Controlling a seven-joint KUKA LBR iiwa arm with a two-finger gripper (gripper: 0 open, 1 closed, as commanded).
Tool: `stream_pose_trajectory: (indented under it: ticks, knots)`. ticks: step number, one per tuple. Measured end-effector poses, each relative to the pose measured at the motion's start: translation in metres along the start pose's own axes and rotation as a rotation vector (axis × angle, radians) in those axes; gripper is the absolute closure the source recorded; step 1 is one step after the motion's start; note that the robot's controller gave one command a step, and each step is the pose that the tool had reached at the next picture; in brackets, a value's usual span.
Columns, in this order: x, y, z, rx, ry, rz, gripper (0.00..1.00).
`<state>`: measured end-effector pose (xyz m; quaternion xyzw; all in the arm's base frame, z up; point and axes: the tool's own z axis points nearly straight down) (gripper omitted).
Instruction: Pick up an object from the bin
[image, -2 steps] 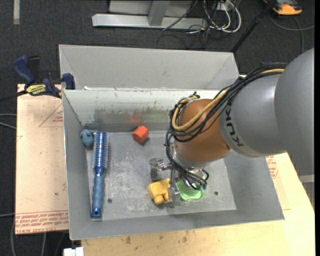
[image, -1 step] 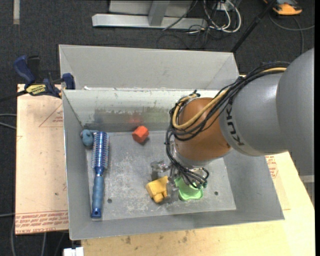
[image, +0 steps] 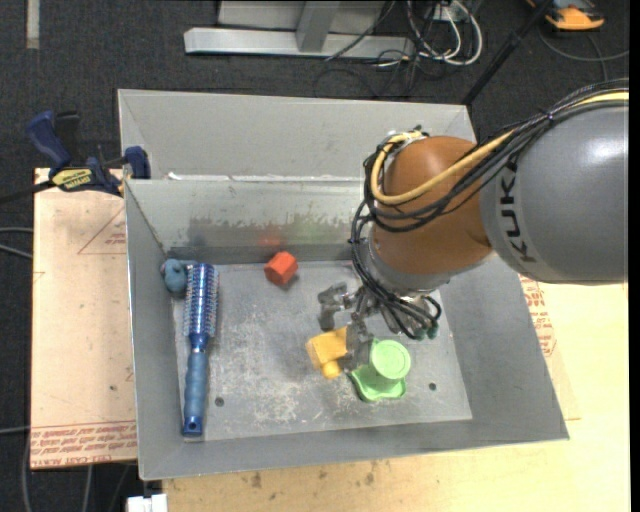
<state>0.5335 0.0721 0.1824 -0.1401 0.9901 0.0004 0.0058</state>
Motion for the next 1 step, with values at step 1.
stream_pose_trajectory:
  ticks: [1]
  knots:
    - [0.0060, -0.0144, -0.0912, 0.001, -0.001, 0.001, 1.00]
